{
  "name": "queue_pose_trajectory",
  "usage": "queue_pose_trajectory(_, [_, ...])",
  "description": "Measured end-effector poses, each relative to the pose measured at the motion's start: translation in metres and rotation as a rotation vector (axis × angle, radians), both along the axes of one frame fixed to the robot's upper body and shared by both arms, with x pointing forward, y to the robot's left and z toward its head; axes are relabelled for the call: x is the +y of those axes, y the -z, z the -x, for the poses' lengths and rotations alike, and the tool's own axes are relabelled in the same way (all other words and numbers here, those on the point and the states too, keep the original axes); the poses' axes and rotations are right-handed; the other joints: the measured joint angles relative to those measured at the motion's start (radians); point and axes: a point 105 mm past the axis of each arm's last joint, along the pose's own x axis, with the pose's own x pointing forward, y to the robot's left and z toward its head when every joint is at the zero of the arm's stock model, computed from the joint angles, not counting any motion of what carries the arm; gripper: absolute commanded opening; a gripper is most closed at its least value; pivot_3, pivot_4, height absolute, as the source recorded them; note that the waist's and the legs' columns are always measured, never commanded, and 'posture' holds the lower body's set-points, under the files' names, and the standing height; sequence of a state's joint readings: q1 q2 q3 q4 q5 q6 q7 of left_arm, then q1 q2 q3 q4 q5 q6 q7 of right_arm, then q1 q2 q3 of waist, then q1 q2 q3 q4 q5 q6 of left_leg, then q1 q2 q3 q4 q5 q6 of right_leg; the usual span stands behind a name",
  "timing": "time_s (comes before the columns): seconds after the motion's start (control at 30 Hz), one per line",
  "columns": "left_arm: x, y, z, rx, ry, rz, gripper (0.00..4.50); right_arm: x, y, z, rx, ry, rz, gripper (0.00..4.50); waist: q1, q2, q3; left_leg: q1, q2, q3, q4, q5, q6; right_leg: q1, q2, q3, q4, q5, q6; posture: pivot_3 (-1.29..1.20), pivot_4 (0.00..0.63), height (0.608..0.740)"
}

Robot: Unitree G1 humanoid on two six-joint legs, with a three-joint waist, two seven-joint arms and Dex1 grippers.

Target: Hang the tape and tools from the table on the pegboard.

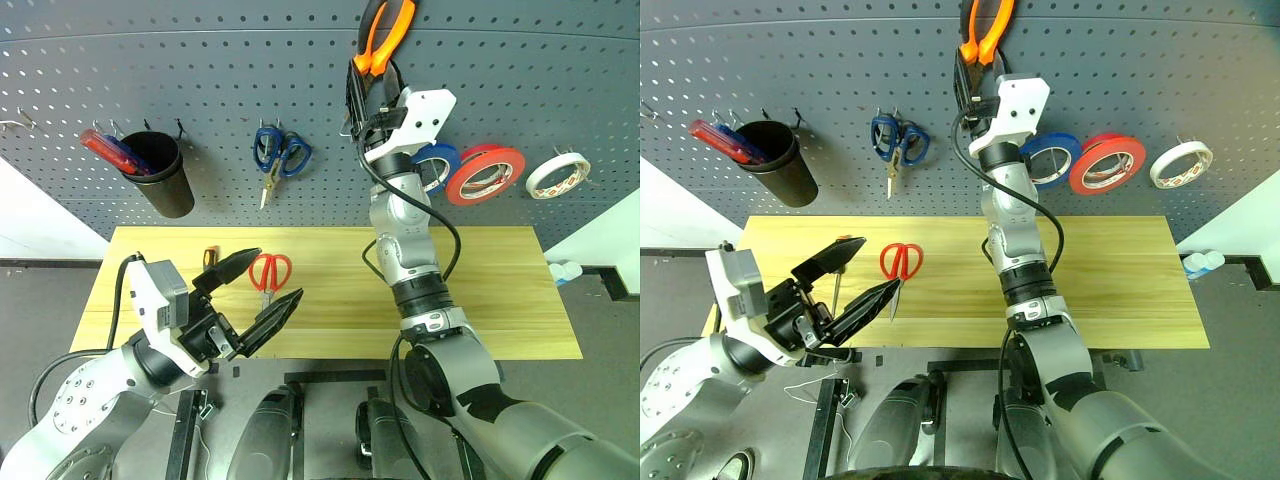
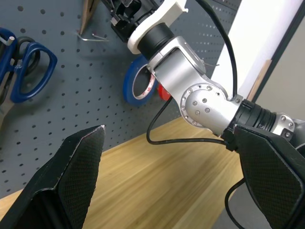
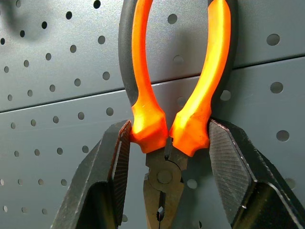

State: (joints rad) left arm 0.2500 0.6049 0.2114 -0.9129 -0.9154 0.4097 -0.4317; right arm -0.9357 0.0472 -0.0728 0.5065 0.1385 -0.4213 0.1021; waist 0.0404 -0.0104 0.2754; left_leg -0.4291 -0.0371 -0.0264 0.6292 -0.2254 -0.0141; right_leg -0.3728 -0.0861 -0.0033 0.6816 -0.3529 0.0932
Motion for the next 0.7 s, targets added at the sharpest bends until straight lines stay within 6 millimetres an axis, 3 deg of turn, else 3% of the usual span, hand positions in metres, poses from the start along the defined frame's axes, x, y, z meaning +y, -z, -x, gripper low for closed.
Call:
queue_pose_trajectory(0.3, [-0.0006,-0.0023,-0.0016,-0.012,0.004,0.001,4.50,-0.0043,0.0019,-0.0009,0.000,0.016,0.022,2.11,0.000,0.000,0.000,0.000,0.000,0.000,0.000,0.000,0.000,0.000,-0.001,0.000,0.000,0.000,0.000,0.24,0.288,0.740])
queue_pose_trajectory(0.37, [-0.0004,-0.0025,-0.0023,-0.014,0.003,0.001,4.50,-0.0051,0.0031,-0.0012,0.003,0.018,0.024,2.85,0.000,0.000,0.000,0.000,0.000,0.000,0.000,0.000,0.000,0.000,-0.001,0.000,0.000,0.000,0.000,0.24,0.287,0.740])
queue_pose_trajectory(0.57, [0.0003,-0.0021,-0.0044,-0.016,-0.002,-0.004,4.50,-0.0070,0.0083,-0.0040,0.030,0.024,0.032,2.96,0.000,0.000,0.000,0.000,0.000,0.000,0.000,0.000,0.000,0.000,-0.001,0.000,-0.001,0.000,0.000,0.24,0.285,0.740])
queue_pose_trajectory(0.7, [0.0009,0.0006,-0.0058,-0.006,-0.003,-0.002,4.50,-0.0043,0.0082,-0.0042,0.040,0.015,0.040,3.80,0.000,0.000,0.000,0.000,0.000,0.000,0.000,0.000,0.000,0.000,-0.001,0.000,-0.001,0.000,0.000,0.24,0.285,0.740])
